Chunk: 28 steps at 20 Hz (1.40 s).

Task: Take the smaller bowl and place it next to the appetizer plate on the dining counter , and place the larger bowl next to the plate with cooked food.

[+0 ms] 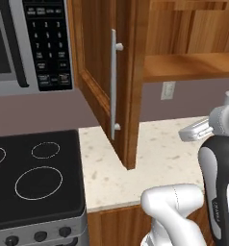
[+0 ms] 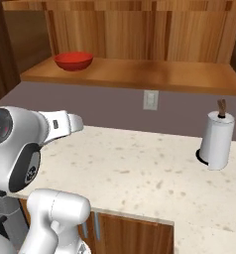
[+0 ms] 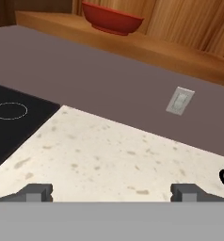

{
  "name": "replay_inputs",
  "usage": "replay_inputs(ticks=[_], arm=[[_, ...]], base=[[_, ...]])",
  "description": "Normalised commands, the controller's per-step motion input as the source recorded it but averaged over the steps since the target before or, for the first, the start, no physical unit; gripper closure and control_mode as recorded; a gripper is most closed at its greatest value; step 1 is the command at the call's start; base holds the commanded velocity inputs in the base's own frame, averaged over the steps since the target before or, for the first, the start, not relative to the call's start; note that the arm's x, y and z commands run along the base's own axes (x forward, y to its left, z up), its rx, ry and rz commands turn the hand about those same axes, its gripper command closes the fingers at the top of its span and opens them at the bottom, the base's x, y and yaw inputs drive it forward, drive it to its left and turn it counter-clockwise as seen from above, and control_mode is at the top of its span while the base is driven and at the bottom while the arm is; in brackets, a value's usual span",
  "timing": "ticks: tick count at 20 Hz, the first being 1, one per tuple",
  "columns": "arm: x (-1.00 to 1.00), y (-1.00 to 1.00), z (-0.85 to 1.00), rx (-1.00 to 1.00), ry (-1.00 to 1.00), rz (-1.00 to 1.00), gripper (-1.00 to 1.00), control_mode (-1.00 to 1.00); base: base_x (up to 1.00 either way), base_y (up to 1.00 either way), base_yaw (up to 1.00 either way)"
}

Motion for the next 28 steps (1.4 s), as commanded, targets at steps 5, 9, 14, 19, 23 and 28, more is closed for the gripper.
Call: replay_inputs(ticks=[5,9,14,19,23,28], arm=[[0.00,0.00,0.00,0.00,0.00,0.00,-1.00,1.00],[0.06,0.00,-0.01,0.00,0.00,0.00,-1.00,-1.00],[0.00,0.02,0.19,0.00,0.00,0.00,-1.00,-1.00],[-0.36,-0.01,0.46,0.11,0.00,-0.10,-1.00,-1.00],[-0.42,-0.05,0.43,0.54,0.01,-0.37,-1.00,-1.00],[-0.01,0.01,0.29,0.61,0.00,-0.37,-1.00,-1.00]], base=[[0.60,-0.05,0.13],[0.25,0.00,0.00],[0.00,0.00,0.00],[0.00,0.00,0.00],[0.00,0.00,0.00],[0.00,0.00,0.00]])
